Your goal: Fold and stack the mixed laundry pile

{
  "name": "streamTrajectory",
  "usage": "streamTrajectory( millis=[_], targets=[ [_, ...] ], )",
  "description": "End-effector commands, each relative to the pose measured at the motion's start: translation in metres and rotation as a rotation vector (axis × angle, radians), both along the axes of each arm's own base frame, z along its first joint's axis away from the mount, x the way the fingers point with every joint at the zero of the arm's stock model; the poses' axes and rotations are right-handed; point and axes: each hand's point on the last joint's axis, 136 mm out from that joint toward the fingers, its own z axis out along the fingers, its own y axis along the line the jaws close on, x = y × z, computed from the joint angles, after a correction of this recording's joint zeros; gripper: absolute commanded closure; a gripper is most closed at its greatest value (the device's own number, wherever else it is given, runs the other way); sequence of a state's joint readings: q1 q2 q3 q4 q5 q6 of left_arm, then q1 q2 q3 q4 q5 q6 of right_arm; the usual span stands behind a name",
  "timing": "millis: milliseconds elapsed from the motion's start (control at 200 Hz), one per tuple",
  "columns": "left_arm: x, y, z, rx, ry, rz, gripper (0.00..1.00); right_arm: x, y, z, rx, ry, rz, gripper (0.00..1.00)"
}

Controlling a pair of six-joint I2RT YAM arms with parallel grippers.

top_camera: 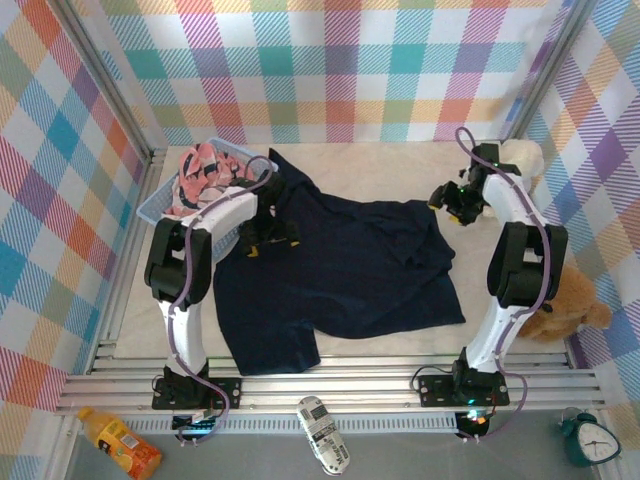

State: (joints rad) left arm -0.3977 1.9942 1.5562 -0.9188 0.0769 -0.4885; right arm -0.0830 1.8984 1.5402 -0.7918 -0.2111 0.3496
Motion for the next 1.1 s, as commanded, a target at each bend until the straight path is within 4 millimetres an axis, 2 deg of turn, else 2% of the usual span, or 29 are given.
streamTrajectory(
  millis=[0, 45, 125, 220, 365, 555, 690, 790, 925, 1005, 1100],
  targets=[
    [-0.023, -0.024, 0.015, -0.046, 0.027, -0.023, 0.00, 0.009, 0.027, -0.009, 0.077, -0.012, 0.060, 0.43],
    [-0.027, -0.027, 0.012, -0.057, 0.025, -0.007, 0.00, 0.010, 0.034, -0.013, 0.073, 0.000, 0.072, 0.44],
    [-0.038, -0.020, -0.005, -0.034, 0.050, 0.031, 0.00, 0.008, 0.040, -0.028, 0.060, 0.036, 0.073, 0.48],
    [-0.049, -0.009, -0.024, 0.011, 0.077, 0.052, 0.00, 0.003, 0.029, -0.043, -0.004, 0.071, 0.033, 0.51],
    [-0.060, 0.002, -0.045, 0.054, 0.109, 0.063, 0.00, 0.001, 0.018, -0.054, -0.077, 0.076, 0.031, 0.52],
    [-0.064, 0.004, -0.052, 0.064, 0.126, 0.067, 0.00, 0.004, 0.019, -0.069, -0.074, 0.097, 0.040, 0.52],
    [-0.064, 0.004, -0.051, 0.063, 0.124, 0.069, 0.00, 0.010, 0.024, -0.075, -0.037, 0.091, 0.042, 0.57],
    [-0.064, 0.004, -0.050, 0.063, 0.124, 0.066, 0.00, 0.016, 0.026, -0.074, -0.029, 0.073, 0.041, 0.65],
    [-0.067, 0.008, -0.053, 0.081, 0.130, 0.066, 0.00, 0.021, 0.023, -0.060, -0.044, 0.064, 0.039, 1.00],
    [-0.070, 0.012, -0.058, 0.101, 0.140, 0.063, 0.00, 0.023, 0.017, -0.039, -0.051, 0.033, 0.019, 1.00],
    [-0.075, 0.016, -0.062, 0.120, 0.158, 0.061, 0.00, 0.038, -0.005, -0.012, -0.047, -0.036, -0.049, 1.00]
  ],
)
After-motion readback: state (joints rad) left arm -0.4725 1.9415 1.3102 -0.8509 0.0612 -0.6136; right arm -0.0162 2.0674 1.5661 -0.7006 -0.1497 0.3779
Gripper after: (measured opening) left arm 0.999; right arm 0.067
